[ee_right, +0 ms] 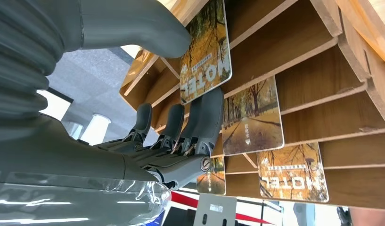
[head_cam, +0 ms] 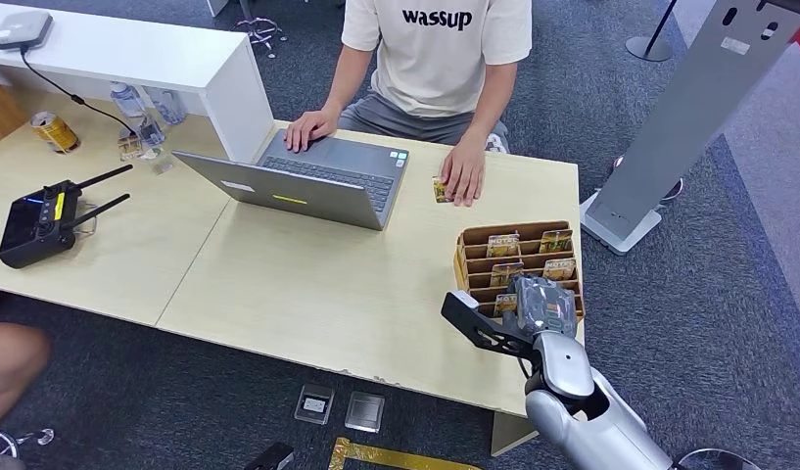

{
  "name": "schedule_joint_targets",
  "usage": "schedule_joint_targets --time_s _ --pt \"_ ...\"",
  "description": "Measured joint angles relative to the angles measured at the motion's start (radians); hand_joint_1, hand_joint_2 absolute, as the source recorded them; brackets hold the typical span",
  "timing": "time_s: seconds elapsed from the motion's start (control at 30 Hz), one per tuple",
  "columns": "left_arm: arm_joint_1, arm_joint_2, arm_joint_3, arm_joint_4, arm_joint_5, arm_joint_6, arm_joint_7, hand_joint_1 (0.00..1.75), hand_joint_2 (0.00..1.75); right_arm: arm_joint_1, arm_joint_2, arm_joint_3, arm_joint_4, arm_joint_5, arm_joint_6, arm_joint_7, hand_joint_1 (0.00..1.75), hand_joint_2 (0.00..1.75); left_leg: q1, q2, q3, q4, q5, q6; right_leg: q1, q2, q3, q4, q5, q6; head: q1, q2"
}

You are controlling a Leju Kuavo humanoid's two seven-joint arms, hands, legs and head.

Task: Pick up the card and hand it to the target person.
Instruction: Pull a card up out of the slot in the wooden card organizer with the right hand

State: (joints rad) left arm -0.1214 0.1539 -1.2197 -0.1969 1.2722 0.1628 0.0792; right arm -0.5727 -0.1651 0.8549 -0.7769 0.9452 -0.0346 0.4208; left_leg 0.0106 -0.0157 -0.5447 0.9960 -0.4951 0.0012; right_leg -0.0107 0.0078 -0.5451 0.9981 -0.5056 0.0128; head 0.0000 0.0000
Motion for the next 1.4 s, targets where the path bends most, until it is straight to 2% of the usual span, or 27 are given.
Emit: schedule_joint_targets --time_s 0.13,0.2,0.33,0.5,0.7,0.83,0.97,1.07,1.17,1.3,1.4 --pt "0.000 -0.001 0.000 -0.001 0.000 -0.001 -0.001 0.00 0.00 -0.002 -0.001 0.001 -0.004 0.000 0.001 0.001 0.85 1.75 0.000 0.000 0.000 0.001 0.000 0.000 0.000 0.000 0.000 0.001 0.000 0.000 0.000 0.000" --pt "0.000 -0.001 0.000 0.000 0.000 0.000 -0.001 0.00 0.00 -0.002 -0.001 0.000 -0.003 0.000 0.001 0.001 0.93 1.75 0.000 0.001 0.000 -0.001 0.000 0.000 0.000 0.000 0.000 -0.001 0.001 0.000 0.000 0.000" --pt "0.000 -0.002 0.001 0.000 0.001 0.001 0.000 0.00 0.00 -0.003 0.000 0.000 -0.001 -0.001 0.000 0.002 1.23 1.75 0.000 0.001 0.000 -0.001 0.001 0.000 0.000 0.000 0.000 -0.001 0.001 0.000 0.000 0.000" --pt "0.000 -0.002 0.001 0.000 0.001 0.001 0.000 0.00 0.00 -0.004 0.001 0.000 0.000 -0.002 -0.003 0.002 1.38 1.75 0.000 0.000 0.000 0.000 0.000 0.000 0.000 0.000 0.000 0.000 0.000 0.000 0.000 0.000" --pt "0.000 -0.002 0.001 0.000 0.001 0.001 -0.001 0.00 0.00 -0.006 0.001 -0.001 -0.001 -0.004 -0.010 0.002 1.75 1.75 0.000 0.000 0.000 0.000 0.000 0.000 0.000 0.000 0.000 0.000 0.000 0.000 0.000 0.000" --pt "0.000 0.000 -0.002 -0.004 -0.003 -0.009 -0.010 0.00 0.00 -0.004 0.000 -0.003 -0.001 -0.007 -0.010 0.001 1.75 1.75 0.000 0.000 0.000 0.000 0.000 0.000 0.000 0.000 0.000 0.000 0.000 0.000 0.000 0.000" --pt "0.000 0.003 -0.013 -0.005 -0.016 -0.037 -0.020 0.00 1.75 0.000 -0.003 -0.003 -0.002 -0.010 -0.010 -0.001 1.75 1.75 0.000 -0.001 0.000 0.000 0.000 0.000 0.000 -0.001 0.000 0.000 0.000 0.000 0.000 0.000" --pt "0.000 0.003 0.000 -0.002 -0.008 -0.034 -0.030 0.00 1.75 0.001 -0.006 -0.005 -0.011 -0.014 -0.012 -0.003 1.75 1.75 0.000 -0.001 0.000 0.000 0.000 0.000 0.000 -0.001 0.000 0.000 0.000 0.000 0.000 0.000" --pt "0.001 0.003 0.017 0.001 0.007 -0.020 -0.006 0.00 1.75 -0.003 -0.014 -0.010 -0.044 -0.021 -0.012 -0.004 1.75 1.75 0.000 -0.001 0.000 0.001 0.000 0.000 0.000 -0.001 0.000 0.001 0.000 0.000 0.000 0.000" --pt "0.001 0.005 0.017 0.001 0.005 -0.009 0.003 0.00 1.75 -0.017 -0.052 -0.030 -0.175 -0.051 0.011 0.014 1.75 1.75 0.000 0.000 -0.001 0.002 0.000 0.000 0.000 0.000 -0.002 0.002 0.000 0.000 0.000 0.000" --pt "0.001 0.008 0.017 0.001 0.006 -0.008 0.007 0.00 1.75 -0.032 -0.099 -0.051 -0.323 -0.106 0.065 0.033 1.75 1.75 -0.001 0.000 -0.003 0.003 0.000 0.000 -0.001 0.000 -0.003 0.003 -0.001 0.000 0.000 0.000"
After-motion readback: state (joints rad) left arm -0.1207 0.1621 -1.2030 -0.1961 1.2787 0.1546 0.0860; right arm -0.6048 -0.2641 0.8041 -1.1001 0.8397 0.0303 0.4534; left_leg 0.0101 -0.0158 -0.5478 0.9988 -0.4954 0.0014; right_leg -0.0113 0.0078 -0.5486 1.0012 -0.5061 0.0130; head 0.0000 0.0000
